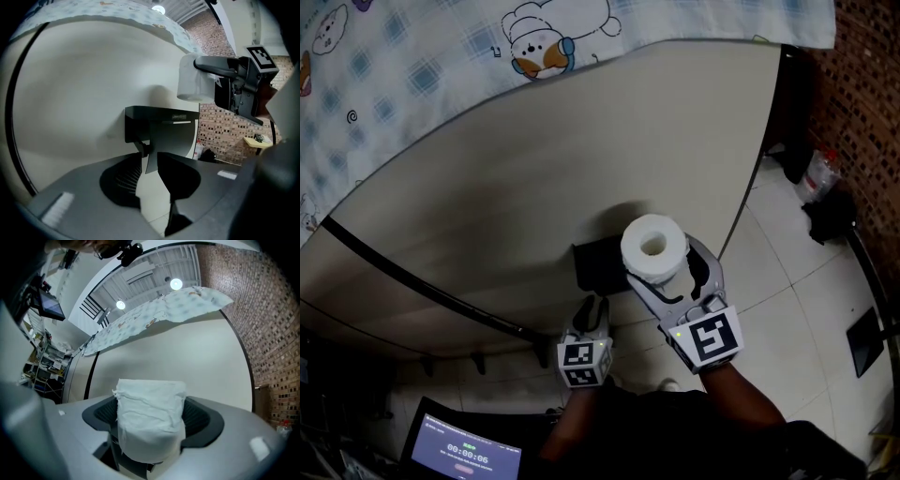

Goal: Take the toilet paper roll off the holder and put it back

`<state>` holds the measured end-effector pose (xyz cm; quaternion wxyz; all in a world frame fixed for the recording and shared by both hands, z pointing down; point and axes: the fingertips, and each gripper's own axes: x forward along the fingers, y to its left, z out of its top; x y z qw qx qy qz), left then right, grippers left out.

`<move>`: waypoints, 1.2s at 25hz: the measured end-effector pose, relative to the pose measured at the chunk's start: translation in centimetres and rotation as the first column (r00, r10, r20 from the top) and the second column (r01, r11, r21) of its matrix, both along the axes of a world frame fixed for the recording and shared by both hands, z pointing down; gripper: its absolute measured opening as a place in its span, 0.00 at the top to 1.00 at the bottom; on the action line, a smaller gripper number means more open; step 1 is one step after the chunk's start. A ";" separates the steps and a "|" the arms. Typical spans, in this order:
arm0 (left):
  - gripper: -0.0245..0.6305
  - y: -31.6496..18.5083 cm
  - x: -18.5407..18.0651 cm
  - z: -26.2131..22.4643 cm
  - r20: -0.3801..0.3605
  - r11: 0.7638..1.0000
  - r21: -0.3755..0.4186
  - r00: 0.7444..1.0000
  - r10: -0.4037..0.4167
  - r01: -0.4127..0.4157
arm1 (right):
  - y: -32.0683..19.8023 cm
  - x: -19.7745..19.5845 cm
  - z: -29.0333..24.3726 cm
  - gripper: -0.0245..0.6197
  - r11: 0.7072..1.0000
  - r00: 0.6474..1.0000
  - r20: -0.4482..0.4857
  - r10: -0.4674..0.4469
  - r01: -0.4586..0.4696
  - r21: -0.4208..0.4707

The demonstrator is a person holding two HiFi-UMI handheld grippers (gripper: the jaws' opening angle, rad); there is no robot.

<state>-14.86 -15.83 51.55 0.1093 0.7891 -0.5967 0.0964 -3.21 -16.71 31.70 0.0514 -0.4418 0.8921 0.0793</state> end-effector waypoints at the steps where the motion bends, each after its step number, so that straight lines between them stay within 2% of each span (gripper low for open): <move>1: 0.78 -0.1 0.2 0.0 -0.001 1.000 0.004 1.000 0.005 -0.005 | 0.0 0.1 0.1 0.33 1.000 1.000 0.001 0.000 0.000 -0.002; 16: 0.79 -0.8 0.9 -0.5 0.038 1.000 0.023 0.999 0.018 -0.019 | 0.0 1.3 0.6 0.33 1.000 1.000 0.013 0.016 -0.016 -0.023; 22: 0.83 -0.2 0.8 -0.8 0.032 1.000 0.011 0.999 0.022 -0.023 | -0.3 1.4 0.7 0.33 0.999 1.000 0.017 0.023 -0.023 -0.023; 30: 0.84 0.8 1.1 -1.0 0.033 0.998 -0.004 0.998 0.058 -0.058 | -0.7 1.7 1.0 0.33 0.999 0.999 0.022 0.033 -0.032 -0.034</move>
